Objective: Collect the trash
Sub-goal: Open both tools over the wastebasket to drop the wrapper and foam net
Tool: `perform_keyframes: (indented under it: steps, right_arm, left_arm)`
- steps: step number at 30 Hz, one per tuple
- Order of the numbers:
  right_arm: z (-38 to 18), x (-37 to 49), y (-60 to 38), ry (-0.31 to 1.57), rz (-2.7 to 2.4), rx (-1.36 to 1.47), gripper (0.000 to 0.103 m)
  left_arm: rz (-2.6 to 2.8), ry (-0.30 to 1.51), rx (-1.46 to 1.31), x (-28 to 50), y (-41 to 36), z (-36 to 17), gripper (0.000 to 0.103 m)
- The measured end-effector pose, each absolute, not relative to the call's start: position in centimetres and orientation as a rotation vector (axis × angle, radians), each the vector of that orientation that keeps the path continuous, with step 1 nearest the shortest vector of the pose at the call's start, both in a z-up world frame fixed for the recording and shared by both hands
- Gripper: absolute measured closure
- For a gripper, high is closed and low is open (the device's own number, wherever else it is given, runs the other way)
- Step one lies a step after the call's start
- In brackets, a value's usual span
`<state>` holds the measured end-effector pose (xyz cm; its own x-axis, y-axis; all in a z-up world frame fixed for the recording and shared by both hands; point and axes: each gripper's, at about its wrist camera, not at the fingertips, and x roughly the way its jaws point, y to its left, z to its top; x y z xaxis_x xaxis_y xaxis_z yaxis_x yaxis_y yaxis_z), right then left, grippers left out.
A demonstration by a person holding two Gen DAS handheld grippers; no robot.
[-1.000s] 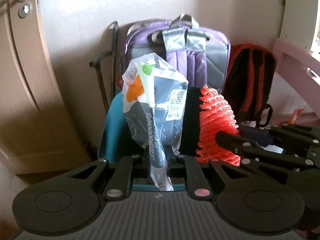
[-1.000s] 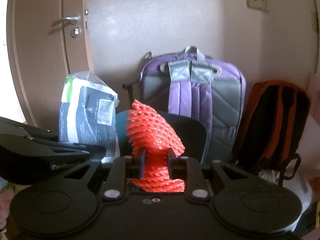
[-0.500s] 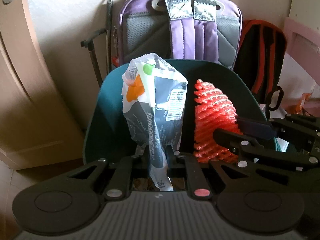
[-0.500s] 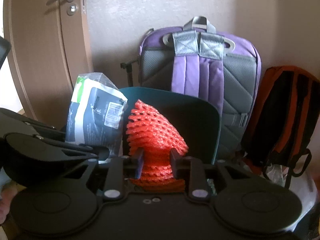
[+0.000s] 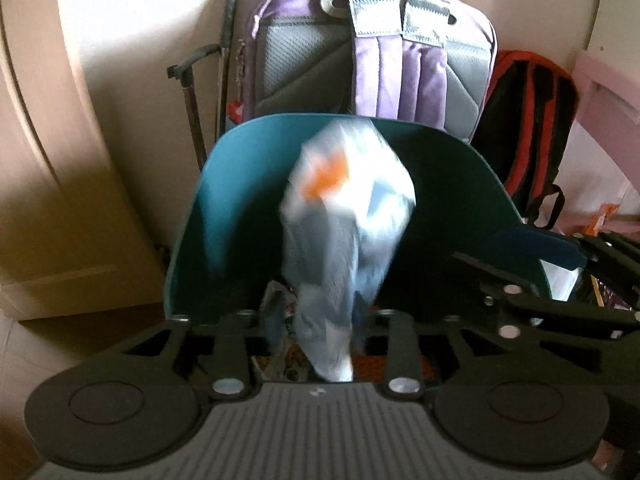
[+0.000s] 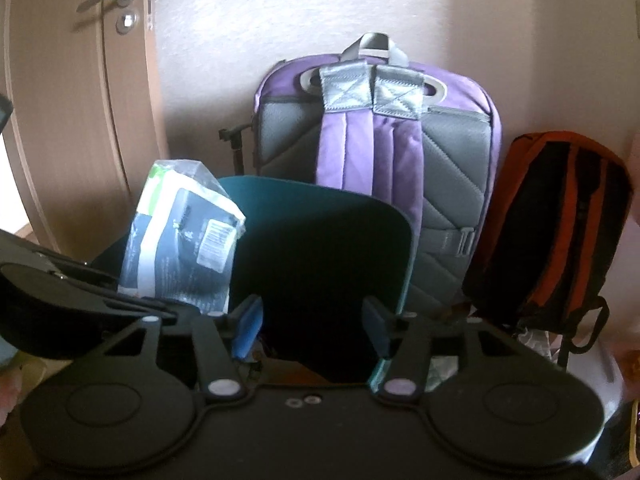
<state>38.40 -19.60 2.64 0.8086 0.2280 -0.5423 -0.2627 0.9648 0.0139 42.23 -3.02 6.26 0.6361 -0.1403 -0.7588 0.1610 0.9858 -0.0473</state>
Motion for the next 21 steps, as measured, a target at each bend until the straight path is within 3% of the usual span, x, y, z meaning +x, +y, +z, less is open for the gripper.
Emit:
perform_keyframes:
  steps: [3,7,15,21]
  right_arm:
    - [3.2,37.6,-20.2,0.547,0.257,-0.063,0.045]
    - [4.2,36.1,-20.5,0.526,0.262,-0.074,0.044]
    - [6.3,31.3,-20.3,0.487,0.332,-0.099,0.043]
    - [7.1,27.3,-20.7,0.462,0.378,-0.051,0.042]
  left_arm:
    - [-0.175,0.853,-0.006,41.7,-2.6,6.6,0.040]
    - [-0.187,0.832,-0.014,40.3,-2.4,7.3,0.039]
    - [-0.197,0.761,0.015,35.5,-2.2,9.6,0.017]
    - [-0.217,0.750,-0.020,31.3,-0.7,10.1,0.015]
